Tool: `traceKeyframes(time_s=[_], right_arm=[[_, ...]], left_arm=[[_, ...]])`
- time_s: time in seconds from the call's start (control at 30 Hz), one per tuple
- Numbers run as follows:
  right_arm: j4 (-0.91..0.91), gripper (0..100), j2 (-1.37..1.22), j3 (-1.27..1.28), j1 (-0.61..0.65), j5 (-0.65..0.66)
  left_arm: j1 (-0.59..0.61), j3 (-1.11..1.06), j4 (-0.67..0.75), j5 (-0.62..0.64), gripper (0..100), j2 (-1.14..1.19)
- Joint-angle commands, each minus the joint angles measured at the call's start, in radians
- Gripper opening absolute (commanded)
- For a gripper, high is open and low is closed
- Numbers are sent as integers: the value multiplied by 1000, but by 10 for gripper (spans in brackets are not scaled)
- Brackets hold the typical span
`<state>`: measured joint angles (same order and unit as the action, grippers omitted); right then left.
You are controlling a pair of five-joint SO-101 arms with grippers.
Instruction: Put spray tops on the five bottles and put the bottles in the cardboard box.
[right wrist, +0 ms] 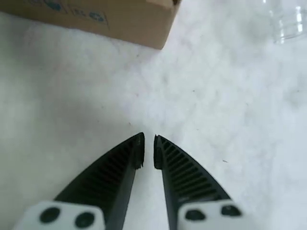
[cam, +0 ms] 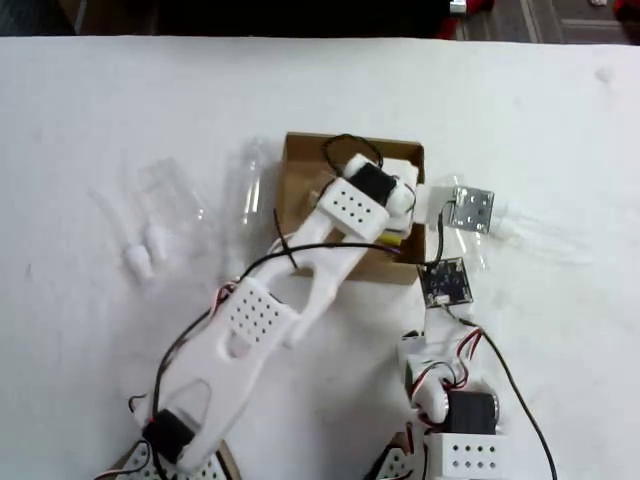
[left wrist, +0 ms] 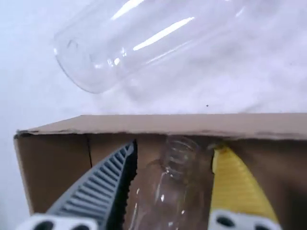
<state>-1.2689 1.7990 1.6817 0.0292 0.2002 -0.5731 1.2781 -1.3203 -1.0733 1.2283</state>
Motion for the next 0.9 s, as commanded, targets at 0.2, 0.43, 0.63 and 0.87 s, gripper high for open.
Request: traceKeyframes(time_s=[0.2, 0.43, 0.63, 0.87], right_arm=[[-4, 23, 4, 8, -5, 3], [-4, 23, 4, 8, -5, 3], [-4, 23, 4, 8, -5, 3], [-4, 23, 4, 8, -5, 3]], left_arm=[[-4, -14, -43, -110, 22, -36], [21, 132, -164, -101, 20, -73], [45, 394, -262, -100, 20, -87], [53, 385, -267, -26, 20, -186]])
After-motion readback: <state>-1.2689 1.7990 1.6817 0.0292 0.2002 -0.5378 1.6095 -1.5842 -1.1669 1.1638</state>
